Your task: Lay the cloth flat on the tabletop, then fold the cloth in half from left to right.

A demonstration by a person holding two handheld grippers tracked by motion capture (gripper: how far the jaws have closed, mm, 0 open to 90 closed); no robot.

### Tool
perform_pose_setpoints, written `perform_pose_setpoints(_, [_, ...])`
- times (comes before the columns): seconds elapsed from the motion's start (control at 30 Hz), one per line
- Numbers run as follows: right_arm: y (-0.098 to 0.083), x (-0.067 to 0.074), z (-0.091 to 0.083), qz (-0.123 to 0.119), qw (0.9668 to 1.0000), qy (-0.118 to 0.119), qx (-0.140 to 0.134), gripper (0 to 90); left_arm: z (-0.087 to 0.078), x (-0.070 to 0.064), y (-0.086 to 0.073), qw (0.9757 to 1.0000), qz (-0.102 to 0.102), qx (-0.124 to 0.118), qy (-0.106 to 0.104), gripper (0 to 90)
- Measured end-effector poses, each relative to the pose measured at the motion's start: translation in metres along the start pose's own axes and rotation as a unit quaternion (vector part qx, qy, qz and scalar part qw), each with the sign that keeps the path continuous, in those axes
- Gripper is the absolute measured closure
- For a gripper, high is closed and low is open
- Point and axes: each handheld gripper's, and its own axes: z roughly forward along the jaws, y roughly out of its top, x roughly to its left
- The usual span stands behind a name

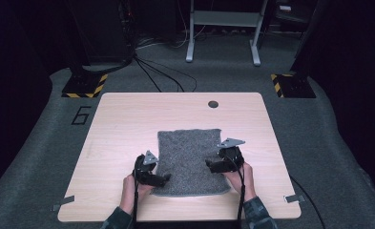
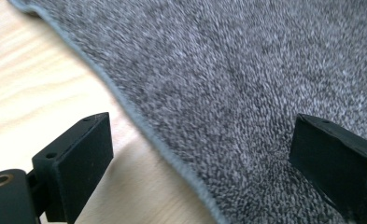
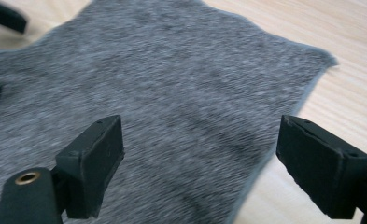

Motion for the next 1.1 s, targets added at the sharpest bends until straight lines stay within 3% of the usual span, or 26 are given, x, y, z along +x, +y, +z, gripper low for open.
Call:
perform_pose_setpoints(0.1, [-0.006,0.019,-0.007,-0.009,0.9998,0.017,-0.009,14.0,-0.007,0.011,0.007,0.9999,-0.012,-0.008,0.000,4.4])
perform_pose_setpoints(0.2, [-0.007,0.029,-0.007,-0.015,0.9996,0.023,-0.006,13.5,-0.009,0.018,0.012,0.9999,-0.011,-0.007,0.001,3.3])
perform_pose_setpoints(0.3, [-0.010,0.044,-0.007,-0.025,0.9990,0.035,-0.010,12.9,-0.010,0.030,0.021,0.9997,-0.022,-0.010,0.004,1.9])
perform_pose_setpoints(0.53, [-0.010,0.064,-0.003,-0.040,0.9979,0.050,-0.006,11.4,-0.010,0.053,0.034,0.9993,-0.036,-0.010,0.003,0.2])
perform_pose_setpoints(0.73, [-0.006,0.088,0.005,-0.056,0.9954,0.077,-0.007,9.8,-0.003,0.072,0.044,0.9986,-0.052,-0.012,-0.001,0.2])
perform_pose_setpoints(0.8, [-0.004,0.096,0.009,-0.064,0.9942,0.087,-0.002,9.2,0.000,0.076,0.044,0.9987,-0.049,-0.011,0.010,0.2])
perform_pose_setpoints(0.87, [-0.003,0.107,0.014,-0.063,0.9938,0.092,0.004,10.8,0.005,0.082,0.046,0.9984,-0.056,-0.001,-0.002,0.2])
perform_pose_setpoints(0.9, [-0.002,0.114,0.016,-0.070,0.9929,0.096,-0.006,12.0,0.007,0.084,0.046,0.9980,-0.062,0.001,-0.005,0.2])
perform_pose_setpoints(1.1, [0.005,0.138,0.030,-0.093,0.9888,0.117,0.005,13.0,0.018,0.097,0.057,0.9980,-0.063,0.007,0.001,0.8])
